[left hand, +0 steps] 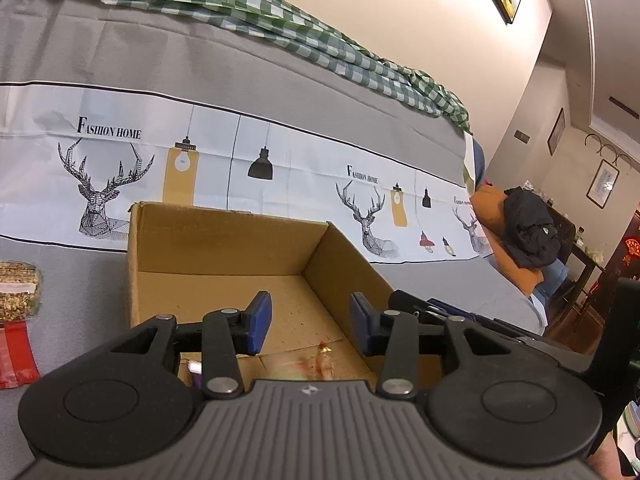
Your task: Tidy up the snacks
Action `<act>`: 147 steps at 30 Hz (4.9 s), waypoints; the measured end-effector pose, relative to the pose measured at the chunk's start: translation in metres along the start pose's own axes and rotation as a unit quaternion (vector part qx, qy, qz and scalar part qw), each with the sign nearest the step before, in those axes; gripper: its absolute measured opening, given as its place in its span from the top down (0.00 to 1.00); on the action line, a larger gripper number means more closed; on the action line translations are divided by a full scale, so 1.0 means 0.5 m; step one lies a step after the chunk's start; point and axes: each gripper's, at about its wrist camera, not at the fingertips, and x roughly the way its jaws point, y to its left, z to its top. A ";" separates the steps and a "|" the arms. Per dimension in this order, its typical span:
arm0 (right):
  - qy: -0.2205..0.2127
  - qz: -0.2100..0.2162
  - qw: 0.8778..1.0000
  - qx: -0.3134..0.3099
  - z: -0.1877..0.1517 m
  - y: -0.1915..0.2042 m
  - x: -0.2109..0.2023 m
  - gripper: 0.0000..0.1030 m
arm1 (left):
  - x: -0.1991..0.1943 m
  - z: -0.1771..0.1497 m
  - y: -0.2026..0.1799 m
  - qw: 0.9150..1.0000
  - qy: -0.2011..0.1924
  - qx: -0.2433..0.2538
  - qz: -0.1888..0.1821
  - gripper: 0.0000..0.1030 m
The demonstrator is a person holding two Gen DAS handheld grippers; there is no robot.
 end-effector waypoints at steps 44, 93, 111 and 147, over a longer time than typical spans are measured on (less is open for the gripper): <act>0.092 0.236 0.964 -0.083 -0.062 0.444 -0.008 0.66 | -0.145 0.055 0.556 0.921 0.099 -0.286 0.244 0.65; 0.261 0.180 0.919 -0.234 -0.283 0.496 0.032 0.52 | 0.043 -0.015 0.489 0.883 0.225 -0.057 0.409 0.43; 0.268 0.186 0.924 -0.200 -0.276 0.483 0.045 0.56 | -0.122 -0.049 0.485 0.906 0.221 -0.194 0.304 0.64; 0.184 0.232 0.942 -0.159 -0.199 0.459 -0.008 0.57 | -0.153 -0.042 0.429 0.930 0.148 -0.192 0.276 0.74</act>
